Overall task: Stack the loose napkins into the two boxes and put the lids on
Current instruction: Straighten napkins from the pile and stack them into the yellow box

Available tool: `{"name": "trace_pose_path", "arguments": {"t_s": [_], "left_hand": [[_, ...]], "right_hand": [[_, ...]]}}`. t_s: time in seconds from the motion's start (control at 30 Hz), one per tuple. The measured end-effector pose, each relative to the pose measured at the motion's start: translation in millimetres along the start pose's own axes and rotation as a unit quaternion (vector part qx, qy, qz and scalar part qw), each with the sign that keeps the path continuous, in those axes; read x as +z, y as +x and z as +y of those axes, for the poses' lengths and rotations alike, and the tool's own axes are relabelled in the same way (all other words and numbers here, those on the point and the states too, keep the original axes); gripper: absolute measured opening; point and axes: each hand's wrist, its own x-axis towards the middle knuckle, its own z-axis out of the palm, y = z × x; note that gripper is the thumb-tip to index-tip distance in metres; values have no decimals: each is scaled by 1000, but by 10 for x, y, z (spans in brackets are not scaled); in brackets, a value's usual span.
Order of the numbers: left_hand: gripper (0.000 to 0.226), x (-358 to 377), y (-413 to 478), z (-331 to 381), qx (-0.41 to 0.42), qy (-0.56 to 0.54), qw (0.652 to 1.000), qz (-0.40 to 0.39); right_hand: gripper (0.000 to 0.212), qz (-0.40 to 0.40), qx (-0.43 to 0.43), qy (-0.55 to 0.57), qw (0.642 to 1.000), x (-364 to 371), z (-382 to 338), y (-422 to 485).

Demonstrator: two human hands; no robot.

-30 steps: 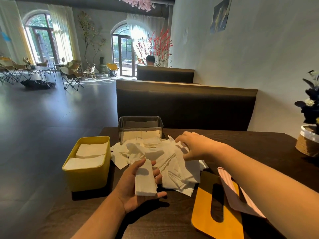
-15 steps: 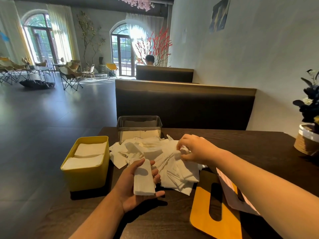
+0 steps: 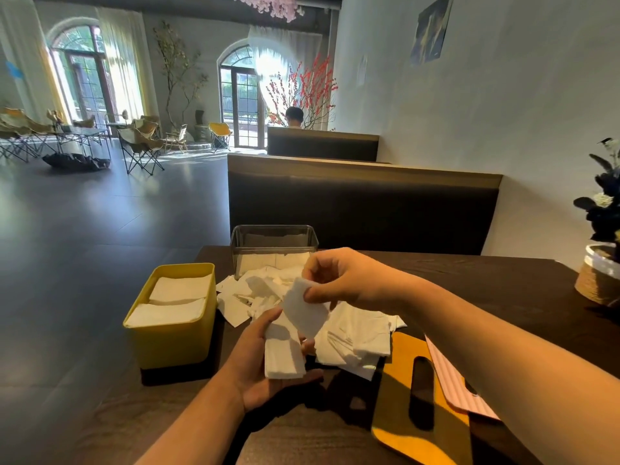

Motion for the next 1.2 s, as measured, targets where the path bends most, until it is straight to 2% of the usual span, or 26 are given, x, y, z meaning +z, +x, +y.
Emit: {"name": "trace_pose_path", "arguments": {"t_s": [0.07,0.13,0.27,0.4,0.47,0.57,0.67,0.77,0.9,1.03,1.2], "left_hand": [[50,1,-16,-2,3,-12,1000,-18],[55,-18,-13,3,-8,-10,1000,-23],[76,-76,20,18,-18,-19,999,-19],[79,-62,-11,26,-25,-11,998,-51],[76,-51,-31,27,-22,4,998,-63],[58,-56,-37,0,-22,23,998,-63],[40,-58,-42,-17,-31,35,998,-53],[48,-94,-16,-4,-22,18,998,-52],[58,-102,13,4,-28,14,998,-48],[61,-121,29,3,-33,9,998,-52],[58,-111,27,4,-38,5,998,-44]], "right_hand": [[10,-69,-1,15,997,123,-53,48],[9,-97,2,-5,995,247,-43,115],[10,-87,11,-46,995,345,30,282],[10,-86,33,-109,990,271,123,377],[10,-76,35,-135,987,298,170,390],[8,-27,18,-146,989,343,235,391],[20,26,16,-164,986,276,315,346],[27,72,45,-200,976,25,496,240],[40,108,148,-283,941,-311,856,-8],[51,68,214,-239,945,-360,1129,-160],[47,93,207,-206,952,-265,1204,-141]]}}
